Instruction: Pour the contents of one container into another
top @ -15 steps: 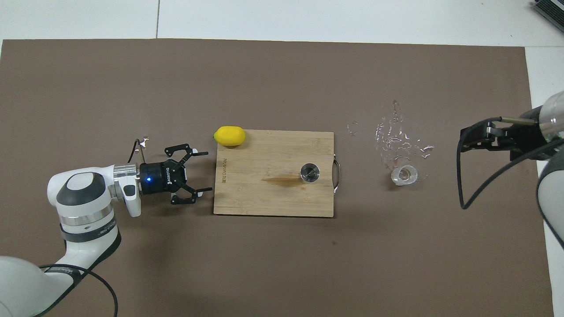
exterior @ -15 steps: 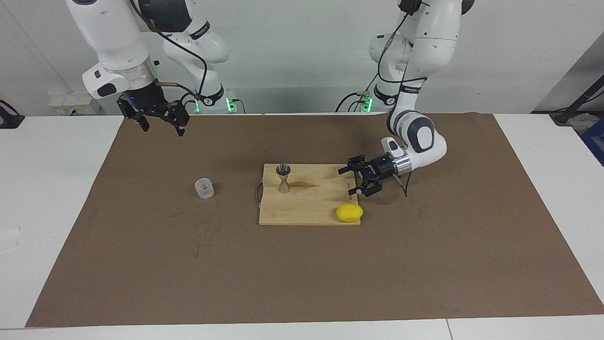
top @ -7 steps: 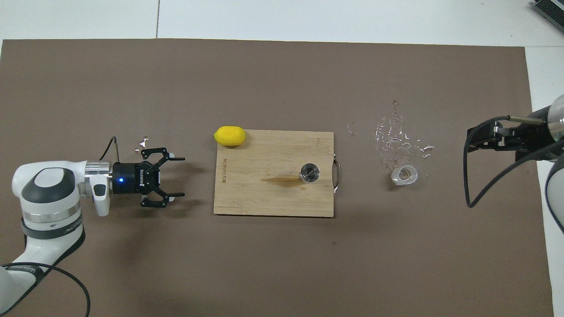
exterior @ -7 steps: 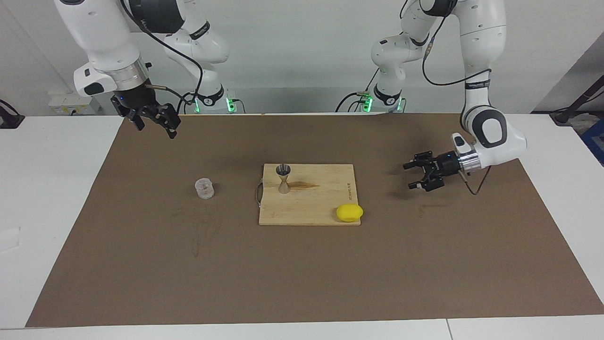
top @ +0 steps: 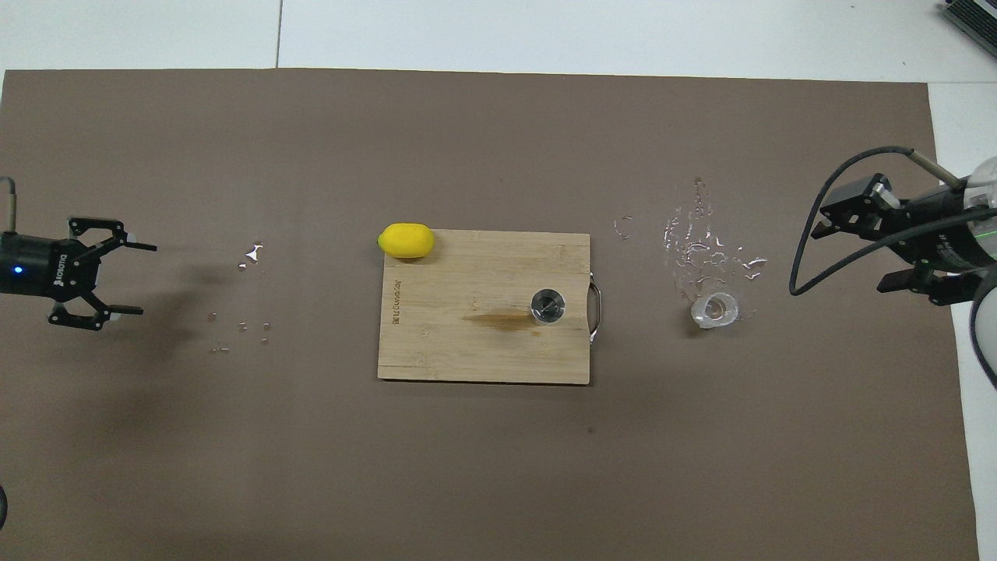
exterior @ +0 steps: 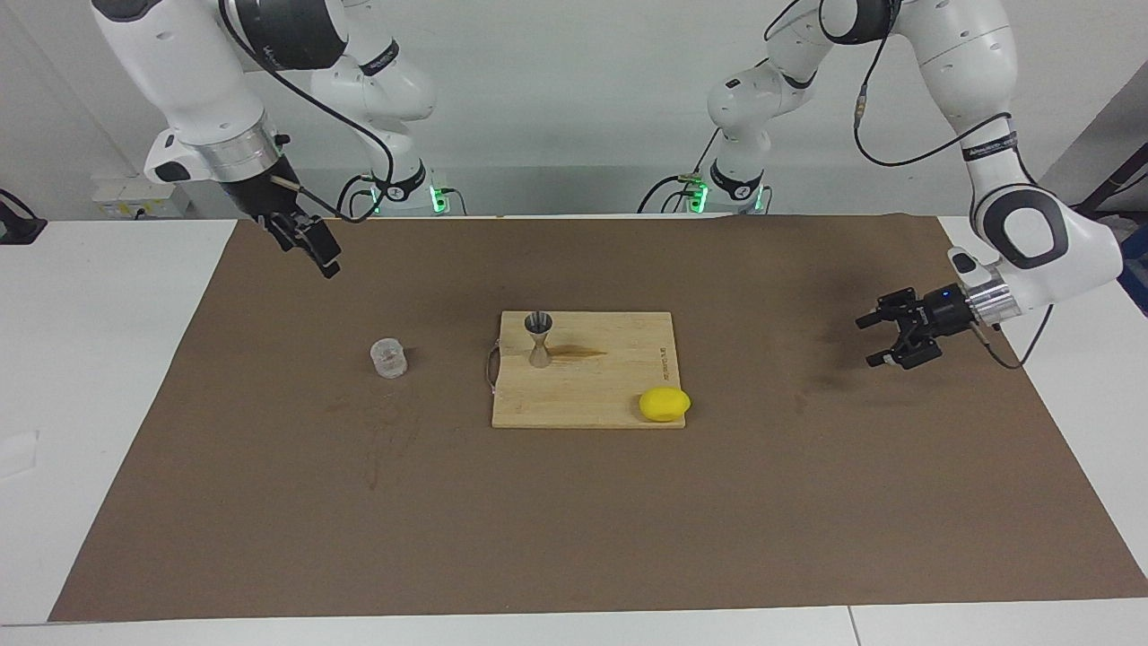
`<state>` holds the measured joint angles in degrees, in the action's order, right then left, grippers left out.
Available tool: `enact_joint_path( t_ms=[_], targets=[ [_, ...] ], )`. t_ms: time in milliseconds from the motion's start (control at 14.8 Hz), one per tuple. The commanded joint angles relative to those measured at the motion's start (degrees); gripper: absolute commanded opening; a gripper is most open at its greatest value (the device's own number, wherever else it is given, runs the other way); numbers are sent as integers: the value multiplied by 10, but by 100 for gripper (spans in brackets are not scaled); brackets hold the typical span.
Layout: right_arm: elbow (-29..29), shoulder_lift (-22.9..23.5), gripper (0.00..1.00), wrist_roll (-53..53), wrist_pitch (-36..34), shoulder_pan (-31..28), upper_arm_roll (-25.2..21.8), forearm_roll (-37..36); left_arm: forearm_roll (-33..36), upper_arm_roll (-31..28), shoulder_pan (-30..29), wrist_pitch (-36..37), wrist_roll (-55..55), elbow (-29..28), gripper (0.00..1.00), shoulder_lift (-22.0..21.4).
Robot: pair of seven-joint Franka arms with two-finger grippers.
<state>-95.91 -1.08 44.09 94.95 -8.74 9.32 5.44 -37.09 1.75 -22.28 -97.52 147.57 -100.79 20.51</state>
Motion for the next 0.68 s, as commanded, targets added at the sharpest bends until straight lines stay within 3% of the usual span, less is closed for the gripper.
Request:
enact_joint_path(
  t_ms=[0,136,339,610],
  targets=[
    [-36,-2,94,78,29,-26,3,33,44,3,-2,51,-31,100,100,32],
    [-38,13,94,164,27,-31,3,50,65,-3,0,65,-75,126,100,24],
    [-59,17,96,272,51,-56,3,95,98,-2,14,64,-134,131,100,-25],
    [-82,38,100,278,56,-96,3,134,124,-3,32,78,-246,131,100,-55]
  ],
)
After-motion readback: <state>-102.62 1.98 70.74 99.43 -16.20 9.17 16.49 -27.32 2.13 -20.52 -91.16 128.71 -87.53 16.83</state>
